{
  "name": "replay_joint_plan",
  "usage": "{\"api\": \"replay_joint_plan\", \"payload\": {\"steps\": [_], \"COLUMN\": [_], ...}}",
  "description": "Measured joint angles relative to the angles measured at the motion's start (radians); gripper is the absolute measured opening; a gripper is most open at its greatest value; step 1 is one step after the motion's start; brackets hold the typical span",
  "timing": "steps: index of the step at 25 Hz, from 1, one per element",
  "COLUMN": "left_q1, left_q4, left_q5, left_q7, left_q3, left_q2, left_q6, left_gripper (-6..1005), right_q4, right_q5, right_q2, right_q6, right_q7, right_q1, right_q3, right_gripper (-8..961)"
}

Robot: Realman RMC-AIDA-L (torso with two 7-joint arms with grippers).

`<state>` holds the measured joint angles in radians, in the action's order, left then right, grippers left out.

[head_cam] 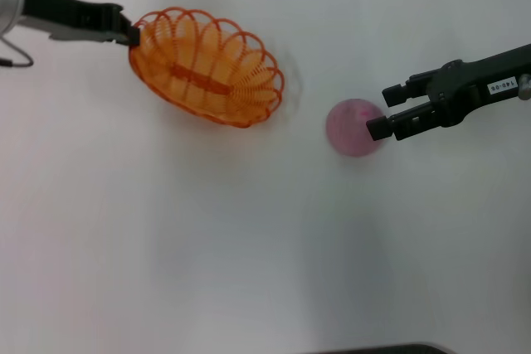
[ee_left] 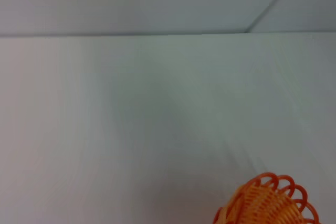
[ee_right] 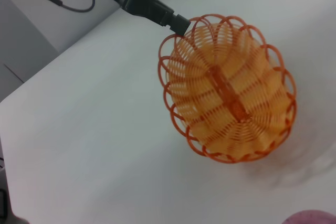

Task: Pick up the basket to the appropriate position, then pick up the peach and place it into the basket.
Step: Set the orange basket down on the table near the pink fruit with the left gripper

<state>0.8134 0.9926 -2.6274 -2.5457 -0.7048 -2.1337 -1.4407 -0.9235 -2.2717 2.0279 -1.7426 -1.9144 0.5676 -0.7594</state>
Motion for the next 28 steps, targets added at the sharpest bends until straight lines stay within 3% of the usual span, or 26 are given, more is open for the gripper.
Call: {"api": "replay_joint_plan", "payload": {"steps": [6, 13, 19, 23, 28], "left_q1": [-0.133, -0.292, -0.313, -0.311, -0.316], "left_q4": [0.017, 0.027, 0.014, -0.004, -0.010], "left_q5": [0.103, 0.283, 0.280, 0.271, 0.268], "left_q7": [-0.029, -0.043, -0.037, -0.039, -0.025], "left_q3": [0.039, 0.042, 0.039, 0.037, 0.038], "left_q2": [-0.026, -0.028, -0.021, -0.003, 0.018], "left_q6": [0.018, 0.013, 0.011, 0.015, 0.019], "left_gripper": [27, 24, 44, 58, 227], "right_q4": [0.000, 0.000, 0.000, 0.000, 0.000], "right_q5": [0.000, 0.000, 0.000, 0.000, 0.000], "right_q2": [0.001, 0.003, 0.003, 0.003, 0.004], "right_q6": [0.001, 0.003, 0.003, 0.003, 0.003], "right_q7": [0.000, 0.000, 0.000, 0.000, 0.000], "right_q1": [-0.002, 0.004, 0.014, 0.015, 0.010], "right_q3": [0.000, 0.000, -0.001, -0.002, -0.001], "right_gripper": [900, 891, 885, 880, 874]}}
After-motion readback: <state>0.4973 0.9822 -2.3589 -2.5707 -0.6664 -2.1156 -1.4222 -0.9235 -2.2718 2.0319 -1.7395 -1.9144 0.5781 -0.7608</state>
